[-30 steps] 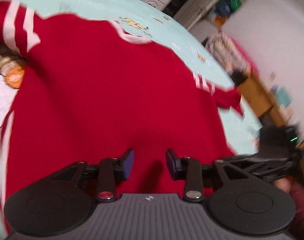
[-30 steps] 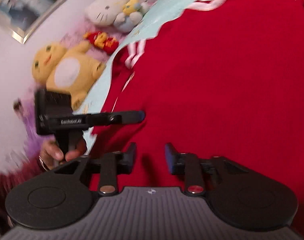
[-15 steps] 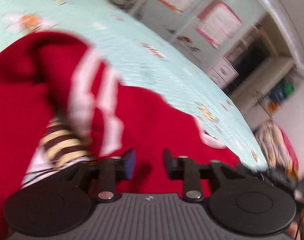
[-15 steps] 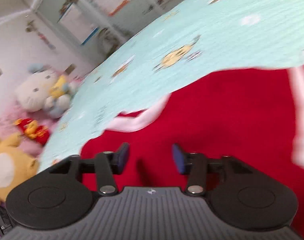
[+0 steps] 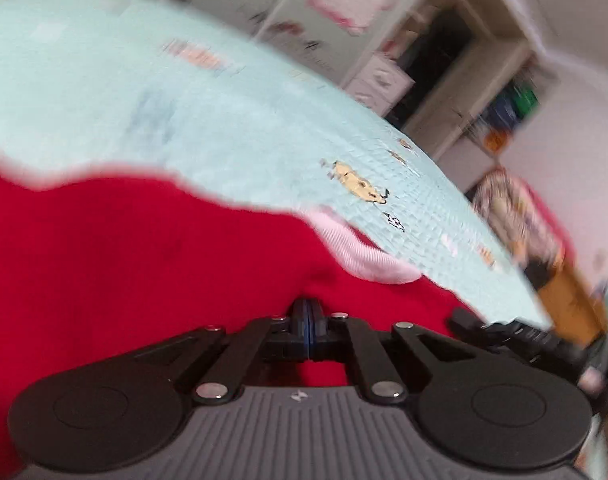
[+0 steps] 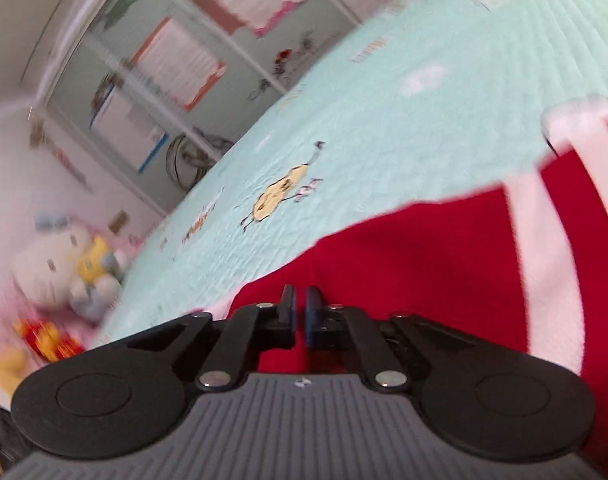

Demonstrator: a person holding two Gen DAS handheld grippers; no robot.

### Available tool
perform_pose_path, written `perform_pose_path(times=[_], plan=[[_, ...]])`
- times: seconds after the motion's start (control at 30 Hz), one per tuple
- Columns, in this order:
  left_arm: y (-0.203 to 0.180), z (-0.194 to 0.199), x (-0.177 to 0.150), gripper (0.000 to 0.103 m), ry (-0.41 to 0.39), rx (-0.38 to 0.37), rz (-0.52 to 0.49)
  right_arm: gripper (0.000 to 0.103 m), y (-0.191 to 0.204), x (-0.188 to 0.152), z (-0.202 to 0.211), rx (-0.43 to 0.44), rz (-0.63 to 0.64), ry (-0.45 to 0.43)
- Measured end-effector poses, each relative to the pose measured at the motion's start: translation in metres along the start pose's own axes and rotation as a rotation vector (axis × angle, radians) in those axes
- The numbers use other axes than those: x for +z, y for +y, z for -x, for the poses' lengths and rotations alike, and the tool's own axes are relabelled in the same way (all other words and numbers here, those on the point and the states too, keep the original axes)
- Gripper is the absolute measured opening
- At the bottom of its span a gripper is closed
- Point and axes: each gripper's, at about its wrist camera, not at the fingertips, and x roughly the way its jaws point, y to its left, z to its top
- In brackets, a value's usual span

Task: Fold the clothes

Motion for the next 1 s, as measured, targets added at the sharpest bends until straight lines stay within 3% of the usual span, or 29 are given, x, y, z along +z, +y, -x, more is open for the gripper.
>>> perform_pose_path(times=[0.1, 0.13, 0.17, 0.2, 0.23, 0.27, 0.3, 0.33, 0.4, 0.47, 0.53, 0.57, 0.6, 0.63, 0.67, 0.73, 0.8, 0.9, 1.0], plan=[[0.005, 0.004, 0.021, 0.006, -0.06, 0.093, 0.016, 0.0, -0.008, 0.001, -0.001, 0.013, -0.048, -0.003], [0.008, 0.006, 0.029, 0.011, -0.088, 0.133, 0.02, 0.0, -0.011, 0.001, -0.002, 0.017, -0.064, -0.004], [0.01, 0.009, 0.036, 0.019, -0.116, 0.176, 0.014, 0.0, -0.013, 0.001, -0.002, 0.021, -0.081, -0.005], [0.01, 0.008, 0.041, 0.038, -0.124, 0.252, -0.024, 0.0, -0.016, 0.001, -0.002, 0.025, -0.097, -0.005], [0.009, 0.005, 0.046, 0.046, -0.118, 0.351, -0.085, 0.0, -0.019, 0.003, -0.001, 0.031, -0.106, -0.002], [0.01, 0.0, 0.048, 0.042, -0.094, 0.438, -0.123, 0.0, -0.018, 0.003, -0.001, 0.034, -0.098, -0.002], [0.011, 0.001, 0.048, 0.035, -0.084, 0.455, -0.122, 0.004, -0.017, 0.002, 0.0, 0.037, -0.089, -0.002], [0.012, 0.007, 0.046, 0.029, -0.093, 0.43, -0.106, 0.007, -0.015, 0.002, 0.002, 0.045, -0.066, -0.013], [-0.008, 0.021, 0.038, 0.029, -0.152, 0.326, -0.129, 0.026, -0.008, 0.002, 0.007, 0.064, -0.013, -0.04], [-0.046, 0.022, 0.029, 0.029, -0.181, 0.19, -0.211, 0.027, -0.005, 0.001, 0.001, 0.089, 0.0, 0.002], [-0.083, 0.008, 0.025, 0.039, -0.134, 0.043, -0.303, 0.033, -0.003, 0.0, -0.004, 0.114, 0.013, 0.044], [-0.094, -0.007, 0.023, 0.041, -0.09, 0.014, -0.35, 0.041, -0.002, 0.0, -0.007, 0.126, 0.02, 0.065], [-0.098, -0.028, 0.019, 0.042, -0.033, 0.062, -0.385, 0.038, -0.001, 0.0, -0.009, 0.138, 0.026, 0.086], [-0.097, -0.051, 0.015, 0.034, 0.029, 0.175, -0.386, 0.019, 0.0, -0.001, -0.012, 0.15, 0.033, 0.107], [-0.093, -0.062, 0.011, 0.033, 0.03, 0.234, -0.359, 0.0, -0.006, 0.002, -0.011, 0.127, -0.001, 0.099], [-0.104, -0.062, 0.012, 0.03, 0.016, 0.243, -0.382, 0.0, -0.02, 0.007, -0.008, 0.08, -0.069, 0.082], [-0.116, -0.059, 0.014, 0.031, 0.018, 0.222, -0.431, 0.0, -0.013, 0.007, -0.009, 0.052, -0.018, 0.095], [-0.122, -0.053, 0.02, 0.034, 0.003, 0.124, -0.396, 0.0, -0.006, 0.007, -0.011, 0.027, 0.03, 0.111], [-0.119, -0.06, 0.036, 0.039, -0.021, 0.118, -0.347, 0.0, -0.008, 0.006, -0.011, 0.031, 0.036, 0.118]])
